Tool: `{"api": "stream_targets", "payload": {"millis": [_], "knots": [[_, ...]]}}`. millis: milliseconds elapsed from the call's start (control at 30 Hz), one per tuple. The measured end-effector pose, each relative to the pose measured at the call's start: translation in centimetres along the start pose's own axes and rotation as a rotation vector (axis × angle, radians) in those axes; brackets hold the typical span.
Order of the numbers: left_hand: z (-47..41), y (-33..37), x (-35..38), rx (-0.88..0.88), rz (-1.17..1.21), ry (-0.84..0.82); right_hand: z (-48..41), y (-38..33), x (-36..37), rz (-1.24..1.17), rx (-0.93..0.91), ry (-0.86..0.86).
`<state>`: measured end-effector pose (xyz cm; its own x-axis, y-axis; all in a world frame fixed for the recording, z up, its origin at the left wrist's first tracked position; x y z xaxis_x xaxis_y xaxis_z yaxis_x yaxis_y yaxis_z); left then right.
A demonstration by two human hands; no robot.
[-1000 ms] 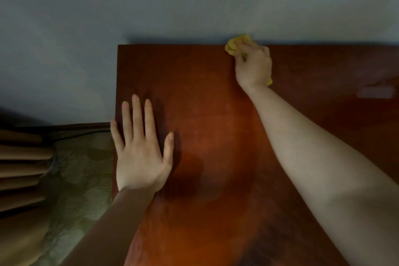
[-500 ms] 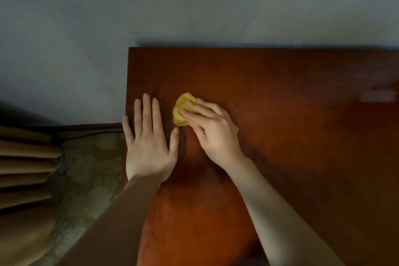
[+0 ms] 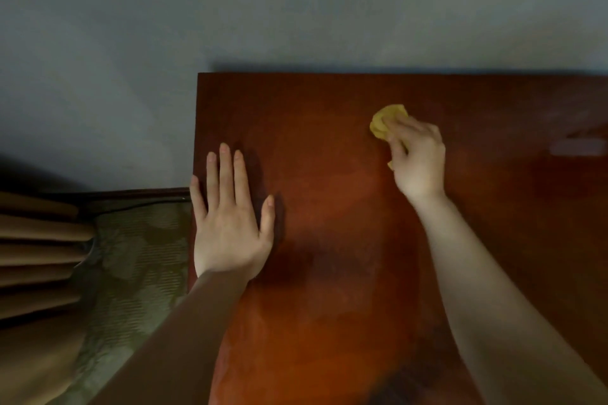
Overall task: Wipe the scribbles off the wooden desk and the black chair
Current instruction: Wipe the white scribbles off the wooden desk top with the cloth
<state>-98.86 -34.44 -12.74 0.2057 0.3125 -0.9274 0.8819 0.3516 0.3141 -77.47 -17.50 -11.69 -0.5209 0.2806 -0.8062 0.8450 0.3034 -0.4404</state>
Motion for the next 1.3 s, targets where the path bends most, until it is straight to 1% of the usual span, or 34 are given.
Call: {"api": "stream_targets", "payload": {"millis": [167,300,467,633,733,833,967,1067,1133,1200,1300], "knots": [[0.1,0.0,0.0,-0.002,-0.006,0.002,-4.6,-1.5,2.6,0.029,0.133,0.023],[0.1,0.0,0.1,0.001,-0.032,0.01,-6.6,-3.9,4.9,0.093,0.112,0.005],[0.0,-0.1,0.2,-0.002,-0.044,0.021,-6.8,-9.2,8.0,0.107,-0.034,-0.076],[0.0,0.0,0.3,-0.019,-0.052,0.029,-3.8,-14.2,9.4,-0.048,-0.241,-0.14],[-0.1,-0.2,0.3,-0.024,-0.05,0.025,-0.9,-15.1,8.5,-0.172,-0.327,-0.154],[-0.1,-0.1,0.1,-0.02,-0.062,0.022,2.1,-14.1,6.4,-0.244,-0.413,-0.185],[0.0,0.1,0.0,0.034,-0.12,0.007,4.8,-10.4,3.2,-0.26,-0.453,-0.214],[0.0,0.5,-0.2,0.126,-0.206,-0.014,5.8,-6.7,1.1,-0.223,-0.428,-0.175],[-0.1,1.0,-0.4,0.227,-0.273,-0.039,5.8,-4.2,-0.1,-0.2,-0.4,-0.141],[-0.1,1.4,-0.5,0.319,-0.324,-0.065,5.4,-1.9,-1.3,-0.177,-0.361,-0.115],[-0.4,2.2,-0.6,0.409,-0.357,-0.09,3.8,1.6,-2.8,-0.123,-0.277,-0.054]]}}
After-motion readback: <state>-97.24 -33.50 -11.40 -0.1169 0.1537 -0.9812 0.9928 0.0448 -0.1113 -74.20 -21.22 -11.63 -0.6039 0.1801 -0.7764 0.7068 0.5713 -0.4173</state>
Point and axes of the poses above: each hand's wrist, its own z-axis away from the middle knuckle, its own x-axis out of the palm, y = z × x, the point moved 4 cm from there along -z, towards the middle knuckle, and after that the axes turned 11 degrees about y, right-handed, at the moved point
